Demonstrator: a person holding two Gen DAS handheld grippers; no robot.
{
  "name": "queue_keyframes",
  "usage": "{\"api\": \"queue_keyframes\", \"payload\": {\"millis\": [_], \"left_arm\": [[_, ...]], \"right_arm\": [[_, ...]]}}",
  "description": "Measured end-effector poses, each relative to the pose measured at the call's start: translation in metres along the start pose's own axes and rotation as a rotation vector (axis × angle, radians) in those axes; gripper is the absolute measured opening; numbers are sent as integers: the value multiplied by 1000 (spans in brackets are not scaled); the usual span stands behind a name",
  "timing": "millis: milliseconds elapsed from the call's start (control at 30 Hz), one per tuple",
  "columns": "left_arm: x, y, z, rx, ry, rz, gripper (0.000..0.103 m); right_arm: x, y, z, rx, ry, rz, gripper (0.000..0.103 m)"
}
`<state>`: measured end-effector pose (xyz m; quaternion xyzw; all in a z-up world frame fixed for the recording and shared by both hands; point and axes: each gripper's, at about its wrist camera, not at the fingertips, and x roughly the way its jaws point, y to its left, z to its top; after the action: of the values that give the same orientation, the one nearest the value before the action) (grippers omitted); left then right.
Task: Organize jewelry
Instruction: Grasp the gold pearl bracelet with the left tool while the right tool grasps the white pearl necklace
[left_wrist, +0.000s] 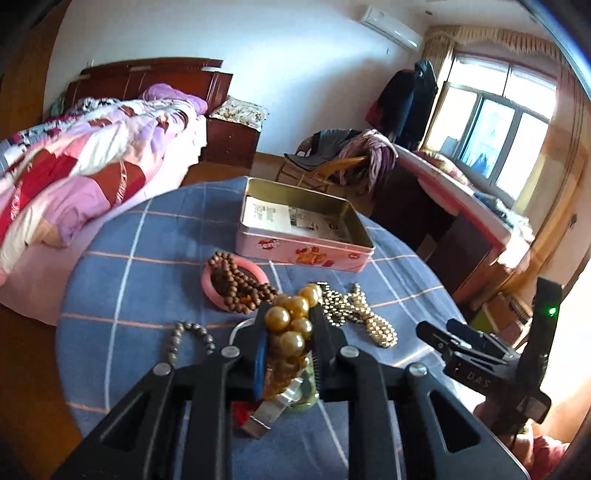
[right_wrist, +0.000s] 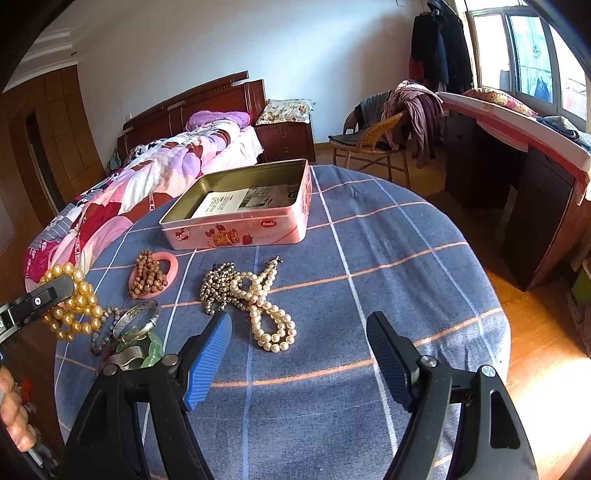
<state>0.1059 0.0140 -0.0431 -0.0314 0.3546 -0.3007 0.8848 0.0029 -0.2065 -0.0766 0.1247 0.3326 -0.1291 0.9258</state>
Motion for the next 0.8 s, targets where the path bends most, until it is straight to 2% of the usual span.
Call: {"api": "queue_keyframes", "payload": {"millis": [133,200,233,267,333,433,567,600,633,667,800], "left_arm": [[-10,8,3,-35,-32,6,21],[-14,13,4,-53,-54,22,21],[-17,13,4,-54,-61,29,21],[-19,12,5,-53,-70,39,21],[-21,12,5,-41,-75,55,21],[-18,12,5,-24,-66,69,21],[-10,14,4,-38,-43,64,21],[-9,14,4,-43,-39,64,21],[-9,14,4,-46,-37,65,21],[-9,14,4,-48,-35,67,21],[-6,14,3,-56,-27,66,21]], "right_arm": [[4,9,1,-13,14,58,76],[10,17,4,-28,36,129,68],[16,20,6,-24,59,148,56],[23,21,9,-15,85,139,44],[37,19,14,-16,114,93,44],[58,18,20,-25,167,96,44],[85,33,23,-126,238,74,43],[87,34,21,-141,244,60,38],[85,35,21,-158,235,39,20],[84,34,22,-166,239,32,13],[76,16,22,-103,257,66,12]]}}
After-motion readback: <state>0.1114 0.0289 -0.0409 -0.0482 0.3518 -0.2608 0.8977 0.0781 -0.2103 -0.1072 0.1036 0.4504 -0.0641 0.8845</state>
